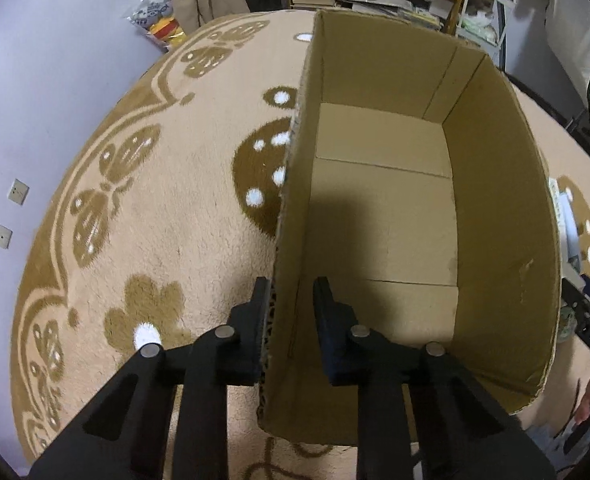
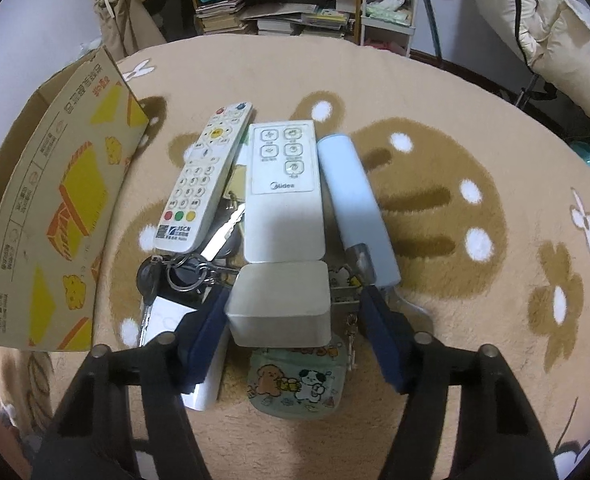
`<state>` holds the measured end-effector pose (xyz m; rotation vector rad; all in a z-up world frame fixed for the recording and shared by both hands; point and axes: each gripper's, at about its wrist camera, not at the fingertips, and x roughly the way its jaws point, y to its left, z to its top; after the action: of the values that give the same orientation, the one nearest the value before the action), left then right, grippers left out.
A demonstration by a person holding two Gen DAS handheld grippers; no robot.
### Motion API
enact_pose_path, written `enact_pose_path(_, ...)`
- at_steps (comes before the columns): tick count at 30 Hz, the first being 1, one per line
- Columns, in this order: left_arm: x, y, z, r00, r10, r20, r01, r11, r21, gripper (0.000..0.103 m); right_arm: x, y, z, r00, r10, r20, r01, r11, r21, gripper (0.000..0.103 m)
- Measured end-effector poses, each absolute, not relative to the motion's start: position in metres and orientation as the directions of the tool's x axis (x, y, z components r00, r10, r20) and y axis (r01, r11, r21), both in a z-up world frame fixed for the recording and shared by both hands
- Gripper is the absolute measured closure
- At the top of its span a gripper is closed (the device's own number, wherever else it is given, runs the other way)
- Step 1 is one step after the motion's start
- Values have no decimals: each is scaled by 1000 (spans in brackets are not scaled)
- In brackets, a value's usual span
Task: Organize rigid objects
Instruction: 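Clamp the box wall with the left tool while the right tool grasps the white charger, then carry the white charger with the right tool into the box and release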
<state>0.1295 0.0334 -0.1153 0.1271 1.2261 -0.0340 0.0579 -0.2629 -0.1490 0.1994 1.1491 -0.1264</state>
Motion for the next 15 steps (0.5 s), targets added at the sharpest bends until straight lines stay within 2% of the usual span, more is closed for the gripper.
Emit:
enact_pose_path(4,130,35,-118,313,51,-948,84,993,81,90,56,-262,-149,417,-7,-909,200,976,84,32)
enact_pose_path(15,131,36,-122,300,71,-951,81,992,100,92,60,-251,-153,415,-85,-906,195,981,-3,33)
